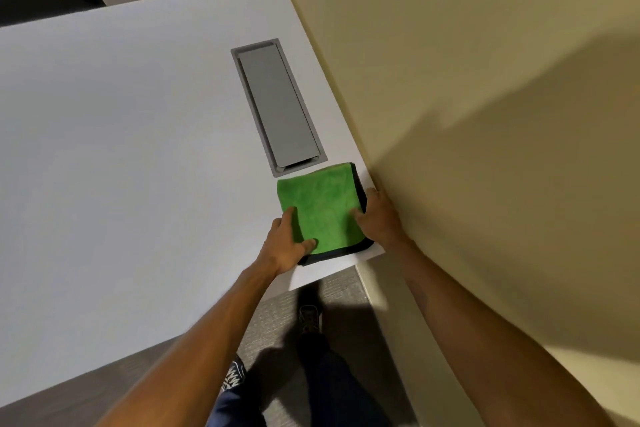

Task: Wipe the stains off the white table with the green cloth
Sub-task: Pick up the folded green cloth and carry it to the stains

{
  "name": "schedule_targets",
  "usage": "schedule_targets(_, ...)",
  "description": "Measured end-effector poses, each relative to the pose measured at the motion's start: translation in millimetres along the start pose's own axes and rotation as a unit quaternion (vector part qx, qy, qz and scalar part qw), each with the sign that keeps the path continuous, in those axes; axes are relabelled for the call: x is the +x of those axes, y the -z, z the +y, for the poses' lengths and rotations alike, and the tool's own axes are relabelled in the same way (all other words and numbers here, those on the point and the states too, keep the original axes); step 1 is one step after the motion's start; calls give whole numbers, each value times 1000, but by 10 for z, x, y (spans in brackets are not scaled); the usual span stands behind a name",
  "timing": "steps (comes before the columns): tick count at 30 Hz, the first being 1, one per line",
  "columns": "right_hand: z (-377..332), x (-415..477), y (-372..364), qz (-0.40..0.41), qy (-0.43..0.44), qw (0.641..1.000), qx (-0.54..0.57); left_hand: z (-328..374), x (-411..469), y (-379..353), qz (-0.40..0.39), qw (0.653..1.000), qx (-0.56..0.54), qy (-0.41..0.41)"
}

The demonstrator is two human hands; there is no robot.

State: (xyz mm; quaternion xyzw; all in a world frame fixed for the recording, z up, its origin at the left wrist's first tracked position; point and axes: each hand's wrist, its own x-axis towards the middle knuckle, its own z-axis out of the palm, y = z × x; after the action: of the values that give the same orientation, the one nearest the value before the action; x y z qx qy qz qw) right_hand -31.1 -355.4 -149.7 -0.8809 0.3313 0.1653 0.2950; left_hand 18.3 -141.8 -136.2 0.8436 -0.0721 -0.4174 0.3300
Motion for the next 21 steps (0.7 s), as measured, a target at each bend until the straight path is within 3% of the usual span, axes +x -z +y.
schedule_targets(6, 4, 171, -51, 4, -27, 999, 19, 2, 125, 15, 19, 996, -78, 34)
schedule_targets(12, -13, 288, -60, -4, -60, 996, 69, -23, 216, 2, 25, 996, -78, 28)
schedule_targets(17, -39, 310, -61, 9, -79, 997, 9, 10, 246, 9, 20, 995, -88, 32)
schedule_targets(21, -81, 326, -86, -9, -94, 994, 55, 6, 263, 4, 34, 996, -79, 29)
